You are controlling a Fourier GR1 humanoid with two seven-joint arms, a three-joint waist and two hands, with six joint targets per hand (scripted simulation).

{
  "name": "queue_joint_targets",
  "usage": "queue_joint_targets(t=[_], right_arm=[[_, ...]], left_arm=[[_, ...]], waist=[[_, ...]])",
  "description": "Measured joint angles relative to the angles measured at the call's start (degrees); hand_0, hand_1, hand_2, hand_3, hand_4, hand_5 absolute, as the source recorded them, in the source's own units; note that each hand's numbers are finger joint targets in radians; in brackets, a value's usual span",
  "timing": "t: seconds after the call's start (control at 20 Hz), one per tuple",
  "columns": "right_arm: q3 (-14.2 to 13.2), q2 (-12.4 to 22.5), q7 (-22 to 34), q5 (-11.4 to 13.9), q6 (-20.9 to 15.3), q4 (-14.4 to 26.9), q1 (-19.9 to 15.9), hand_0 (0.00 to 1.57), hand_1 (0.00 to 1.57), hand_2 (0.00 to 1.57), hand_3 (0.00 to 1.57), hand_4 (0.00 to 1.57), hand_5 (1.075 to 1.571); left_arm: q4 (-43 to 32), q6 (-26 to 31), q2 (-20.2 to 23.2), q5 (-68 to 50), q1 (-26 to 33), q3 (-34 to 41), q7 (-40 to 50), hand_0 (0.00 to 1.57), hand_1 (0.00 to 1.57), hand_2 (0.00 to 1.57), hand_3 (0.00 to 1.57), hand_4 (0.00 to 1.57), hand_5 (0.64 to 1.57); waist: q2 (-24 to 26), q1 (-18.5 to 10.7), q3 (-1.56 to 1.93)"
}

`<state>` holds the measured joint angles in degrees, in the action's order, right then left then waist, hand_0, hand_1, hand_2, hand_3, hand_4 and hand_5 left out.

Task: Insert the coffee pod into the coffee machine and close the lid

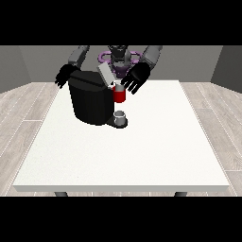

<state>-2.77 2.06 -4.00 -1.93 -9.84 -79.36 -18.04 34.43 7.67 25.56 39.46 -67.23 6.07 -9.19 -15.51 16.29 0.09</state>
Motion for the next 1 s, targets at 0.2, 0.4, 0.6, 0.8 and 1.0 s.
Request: queue_joint_targets(t=[0.2, 0.4, 0.6, 0.8, 1.0], right_arm=[[-0.59, 0.29, 0.08, -0.09, -0.25, 0.77, -0.78, 0.00, 0.00, 0.00, 0.00, 0.47, 1.571], [-0.54, 0.48, -0.46, 0.03, 0.05, 1.20, -0.47, 0.00, 0.00, 0.00, 0.00, 0.41, 1.571], [-1.14, 0.45, -1.05, -0.38, 0.01, 2.07, -0.28, 0.00, 0.00, 0.00, 0.00, 0.35, 1.571], [-2.34, 0.98, -1.26, -0.57, -0.45, 3.94, -0.05, 0.00, 0.00, 0.00, 0.00, 0.34, 1.571], [-2.58, 0.52, -2.04, -0.41, -1.15, 5.38, 0.62, 0.00, 0.00, 0.00, 0.00, 0.42, 1.571]], left_arm=[[0.29, 1.74, 0.03, 1.32, -0.11, -1.64, -1.02, 0.00, 0.00, 0.00, 0.00, 0.00, 1.571], [0.41, 2.53, 0.42, 2.64, 0.11, -2.55, -0.79, 0.00, 0.00, 0.00, 0.00, 0.00, 1.571], [0.51, 3.66, 0.91, 3.10, 0.01, -2.66, -1.08, 0.00, 0.00, 0.00, 0.00, 0.00, 1.571], [0.98, 4.92, 0.46, 3.46, 0.28, -2.96, -0.59, 0.00, 0.00, 0.00, 0.00, 0.00, 1.571], [1.66, 5.61, -0.47, 3.71, 1.36, -3.24, -0.51, 0.00, 0.00, 0.00, 0.00, 0.00, 1.571]], waist=[[0.13, -0.67, 0.05], [0.52, -0.67, 0.04], [0.71, -1.11, 0.00], [2.18, -2.29, -0.05], [3.68, -3.53, -0.06]])
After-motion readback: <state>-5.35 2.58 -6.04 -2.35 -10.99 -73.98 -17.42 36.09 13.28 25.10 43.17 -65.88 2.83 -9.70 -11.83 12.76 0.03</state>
